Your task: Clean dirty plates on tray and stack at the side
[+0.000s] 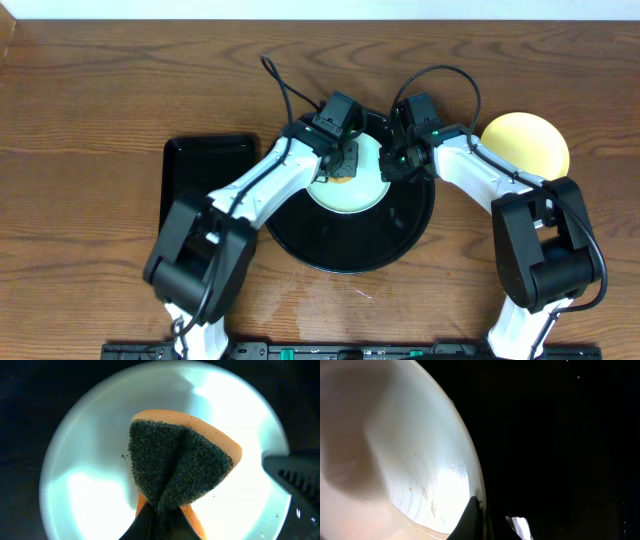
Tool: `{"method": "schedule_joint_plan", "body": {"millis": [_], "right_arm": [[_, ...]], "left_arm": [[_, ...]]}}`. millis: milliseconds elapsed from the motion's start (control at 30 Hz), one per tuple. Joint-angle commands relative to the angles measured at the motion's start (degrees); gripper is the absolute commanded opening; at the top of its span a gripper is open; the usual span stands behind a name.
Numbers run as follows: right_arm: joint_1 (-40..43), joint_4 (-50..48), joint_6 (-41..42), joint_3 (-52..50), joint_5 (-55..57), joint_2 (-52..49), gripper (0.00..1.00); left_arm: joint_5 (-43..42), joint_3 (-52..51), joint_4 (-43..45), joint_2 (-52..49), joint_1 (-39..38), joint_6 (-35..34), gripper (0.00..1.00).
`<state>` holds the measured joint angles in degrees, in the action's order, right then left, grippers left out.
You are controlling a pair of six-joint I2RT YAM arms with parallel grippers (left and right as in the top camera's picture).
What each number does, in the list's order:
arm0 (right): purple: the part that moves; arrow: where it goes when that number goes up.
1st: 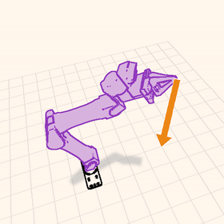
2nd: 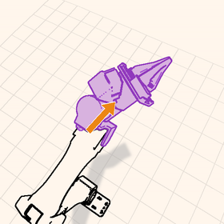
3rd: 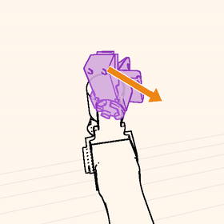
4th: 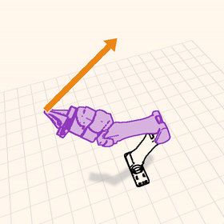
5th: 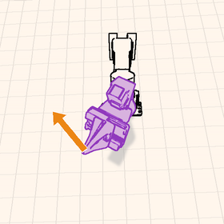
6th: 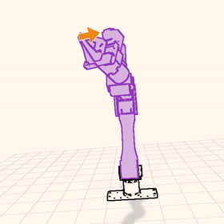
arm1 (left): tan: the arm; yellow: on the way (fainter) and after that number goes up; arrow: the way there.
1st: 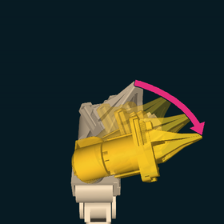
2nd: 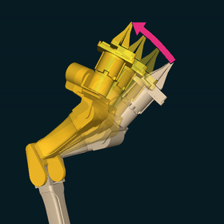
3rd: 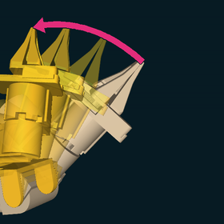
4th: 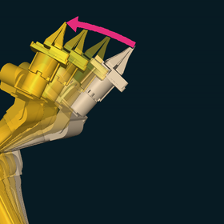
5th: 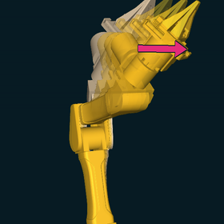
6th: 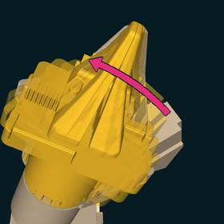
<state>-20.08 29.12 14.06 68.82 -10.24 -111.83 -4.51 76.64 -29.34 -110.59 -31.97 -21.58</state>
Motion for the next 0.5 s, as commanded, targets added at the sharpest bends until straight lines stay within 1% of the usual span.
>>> {"method": "schedule_joint_plan", "body": {"millis": [0, 100, 167, 267, 333, 467], "right_arm": [[-0.3, 1.7, -0.2, -1.5, 3.4, -2.0, 0.01], [-0.2, 1.9, -0.2, -1.5, 3.4, -2.0, 0.01], [-0.2, 2.0, -0.2, -1.5, 3.4, -2.0, 0.01], [-0.2, 2.0, -0.2, -1.5, 3.4, -2.0, 0.01], [-0.2, 2.0, -0.2, -1.5, 4.1, -2.0, 0.01], [-0.2, 2.0, -0.2, -1.5, 4.4, -2.0, 0.01]], "left_arm": [[-5.1, 0.3, -0.1, -2.6, 0.8, -0.1, 0.07], [-4.9, 0.6, -0.6, -1.9, 1.8, 0.0, 0.07], [-4.7, 1.5, -2.6, -0.1, 3.3, -0.1, 0.08], [-1.7, 2.1, -6.4, 3.3, 6.0, -0.1, 0.08], [0.9, 2.1, -9.6, 6.0, 8.3, 0.0, 0.07], [8.9, 2.1, -20.3, 11.1, 15.1, 0.2, 0.07]]}}
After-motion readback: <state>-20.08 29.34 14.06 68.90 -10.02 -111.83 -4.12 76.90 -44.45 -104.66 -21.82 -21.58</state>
